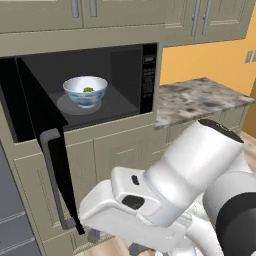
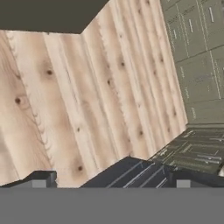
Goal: Pick the broccoli from the sink and place it in the bowl. Then pick the bowl and place it in the microwave. Then close the microwave door and press the start button.
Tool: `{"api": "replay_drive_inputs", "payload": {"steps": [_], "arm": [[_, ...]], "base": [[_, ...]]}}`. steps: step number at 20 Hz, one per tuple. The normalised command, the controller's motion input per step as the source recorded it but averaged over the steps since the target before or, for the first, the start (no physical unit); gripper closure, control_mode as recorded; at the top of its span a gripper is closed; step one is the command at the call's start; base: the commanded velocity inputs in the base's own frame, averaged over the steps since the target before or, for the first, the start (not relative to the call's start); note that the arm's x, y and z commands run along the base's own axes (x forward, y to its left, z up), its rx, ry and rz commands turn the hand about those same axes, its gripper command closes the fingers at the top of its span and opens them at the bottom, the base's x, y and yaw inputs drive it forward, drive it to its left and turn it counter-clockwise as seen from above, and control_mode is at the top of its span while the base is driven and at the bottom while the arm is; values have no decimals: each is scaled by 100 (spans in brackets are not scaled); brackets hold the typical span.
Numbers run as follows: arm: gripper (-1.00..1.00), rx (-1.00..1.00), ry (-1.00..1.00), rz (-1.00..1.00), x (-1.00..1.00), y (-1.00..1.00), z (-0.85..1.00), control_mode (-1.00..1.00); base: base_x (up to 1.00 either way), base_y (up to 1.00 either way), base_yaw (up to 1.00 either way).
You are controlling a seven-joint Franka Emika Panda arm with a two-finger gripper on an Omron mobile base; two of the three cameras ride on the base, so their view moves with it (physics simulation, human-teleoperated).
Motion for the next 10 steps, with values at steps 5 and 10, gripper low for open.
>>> {"api": "replay_drive_inputs", "payload": {"steps": [5,10], "arm": [[-100,-14,5,-29,47,100,-50,-100],[-100,-10,0,-38,21,89,-25,-100]], "base": [[0,0,0],[0,0,0]]}}
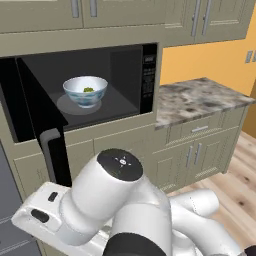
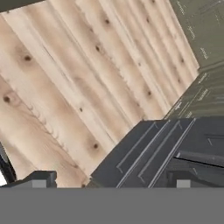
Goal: Pick the broccoli from the sink and place it in the bowl. Then pick the bowl and place it in the microwave. Then close the microwave door and press the start button.
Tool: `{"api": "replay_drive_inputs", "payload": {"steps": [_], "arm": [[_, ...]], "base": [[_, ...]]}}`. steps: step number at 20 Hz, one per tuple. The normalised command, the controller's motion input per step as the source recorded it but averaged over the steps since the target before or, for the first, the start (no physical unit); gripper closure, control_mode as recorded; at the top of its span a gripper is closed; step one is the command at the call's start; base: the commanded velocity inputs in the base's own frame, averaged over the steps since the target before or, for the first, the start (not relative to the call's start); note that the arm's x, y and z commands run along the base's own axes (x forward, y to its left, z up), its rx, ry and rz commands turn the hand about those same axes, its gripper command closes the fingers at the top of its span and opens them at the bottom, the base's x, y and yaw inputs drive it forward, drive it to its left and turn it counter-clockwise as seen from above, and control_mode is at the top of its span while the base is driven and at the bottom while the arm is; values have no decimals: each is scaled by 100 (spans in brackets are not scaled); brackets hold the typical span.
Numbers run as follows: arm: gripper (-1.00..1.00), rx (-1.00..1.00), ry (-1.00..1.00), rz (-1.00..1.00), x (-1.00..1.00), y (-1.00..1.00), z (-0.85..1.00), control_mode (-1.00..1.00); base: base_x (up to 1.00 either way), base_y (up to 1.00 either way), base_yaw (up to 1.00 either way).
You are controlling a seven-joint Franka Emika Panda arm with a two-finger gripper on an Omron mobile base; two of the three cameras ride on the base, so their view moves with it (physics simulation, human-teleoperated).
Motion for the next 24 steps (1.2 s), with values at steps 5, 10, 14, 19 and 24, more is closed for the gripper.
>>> {"api": "replay_drive_inputs", "payload": {"steps": [5,10,14,19,24], "arm": [[-100,-7,0,-44,41,68,-24,-100],[-100,-1,0,-37,77,22,-36,-100],[-100,0,0,-26,96,0,-55,-100],[-100,0,0,-18,36,14,-36,-100],[-100,0,-7,-8,18,32,-30,-100]], "base": [[0,0,0],[0,0,0],[0,0,0],[0,0,0],[0,0,0]]}}
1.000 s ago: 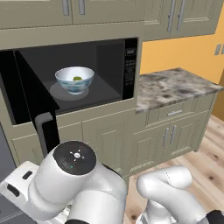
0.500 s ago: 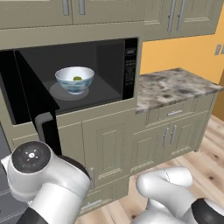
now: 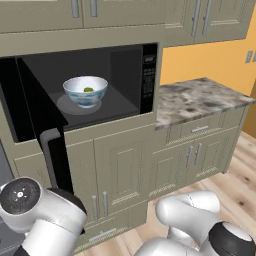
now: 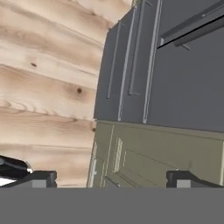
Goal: Pick the broccoli from the sink and place it in the bowl. Then pick the bowl and place it in the microwave. Then close the microwave door and press the start button.
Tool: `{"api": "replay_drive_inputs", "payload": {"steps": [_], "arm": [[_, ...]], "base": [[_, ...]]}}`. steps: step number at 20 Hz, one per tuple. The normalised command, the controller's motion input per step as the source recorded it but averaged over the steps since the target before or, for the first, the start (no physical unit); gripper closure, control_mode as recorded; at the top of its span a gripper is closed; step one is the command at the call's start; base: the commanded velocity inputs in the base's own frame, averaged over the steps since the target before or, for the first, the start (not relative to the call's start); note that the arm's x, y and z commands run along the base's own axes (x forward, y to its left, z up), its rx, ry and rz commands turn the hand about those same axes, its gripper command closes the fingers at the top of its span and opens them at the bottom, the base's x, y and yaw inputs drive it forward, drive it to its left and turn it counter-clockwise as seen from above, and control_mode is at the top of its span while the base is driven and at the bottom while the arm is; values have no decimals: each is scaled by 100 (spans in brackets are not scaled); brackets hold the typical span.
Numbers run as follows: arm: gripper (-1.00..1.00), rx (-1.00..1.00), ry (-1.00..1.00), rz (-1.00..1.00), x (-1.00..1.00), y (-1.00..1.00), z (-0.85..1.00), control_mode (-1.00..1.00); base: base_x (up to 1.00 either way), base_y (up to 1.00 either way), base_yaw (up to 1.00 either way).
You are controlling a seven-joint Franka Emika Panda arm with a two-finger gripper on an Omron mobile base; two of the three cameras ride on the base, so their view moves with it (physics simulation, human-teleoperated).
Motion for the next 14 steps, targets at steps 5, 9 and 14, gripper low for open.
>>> {"api": "replay_drive_inputs", "payload": {"steps": [5,9,14], "arm": [[-100,0,0,-5,16,19,-1,-100],[-100,3,0,0,0,-4,-2,-100],[-100,45,3,1,61,-78,-28,-100]], "base": [[0,0,0],[0,0,0],[0,0,0]]}}
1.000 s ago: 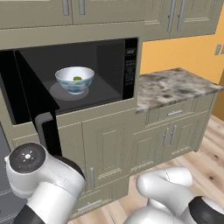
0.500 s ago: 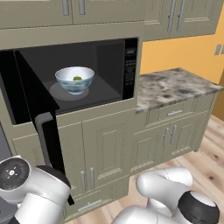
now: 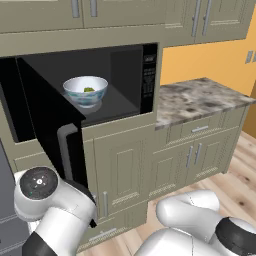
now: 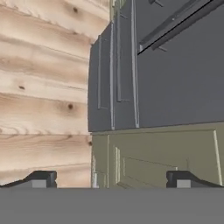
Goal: Pick the broccoli from the sink and place it in the bowl. Then pick the bowl and place it in the microwave. Then close the microwave door and press the start button.
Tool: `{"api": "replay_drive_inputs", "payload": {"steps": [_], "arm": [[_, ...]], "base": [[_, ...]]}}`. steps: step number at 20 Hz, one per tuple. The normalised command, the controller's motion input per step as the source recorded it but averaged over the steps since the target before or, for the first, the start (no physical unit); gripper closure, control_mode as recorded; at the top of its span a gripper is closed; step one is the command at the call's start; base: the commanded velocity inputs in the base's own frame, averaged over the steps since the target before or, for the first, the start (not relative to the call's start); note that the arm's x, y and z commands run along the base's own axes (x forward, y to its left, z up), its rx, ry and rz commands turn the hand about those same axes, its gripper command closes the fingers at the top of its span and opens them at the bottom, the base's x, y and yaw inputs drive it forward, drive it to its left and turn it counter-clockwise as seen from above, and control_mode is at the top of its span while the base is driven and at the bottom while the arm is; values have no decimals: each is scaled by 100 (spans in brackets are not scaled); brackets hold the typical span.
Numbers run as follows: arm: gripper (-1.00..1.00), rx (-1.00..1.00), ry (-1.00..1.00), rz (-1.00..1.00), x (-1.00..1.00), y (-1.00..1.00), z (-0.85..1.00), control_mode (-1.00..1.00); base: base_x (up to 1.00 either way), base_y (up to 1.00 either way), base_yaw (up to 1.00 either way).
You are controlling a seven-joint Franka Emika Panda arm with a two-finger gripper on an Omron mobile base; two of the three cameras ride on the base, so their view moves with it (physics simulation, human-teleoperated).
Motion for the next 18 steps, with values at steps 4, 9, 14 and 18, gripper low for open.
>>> {"api": "replay_drive_inputs", "payload": {"steps": [4,9,14,18], "arm": [[-100,32,0,0,48,-59,-26,-100],[-100,24,0,0,46,-43,-26,-100],[-100,17,3,-2,50,-33,-24,-100],[-100,15,1,-2,34,-25,-5,-100]], "base": [[0,0,0],[0,0,0],[0,0,0],[0,0,0]]}}
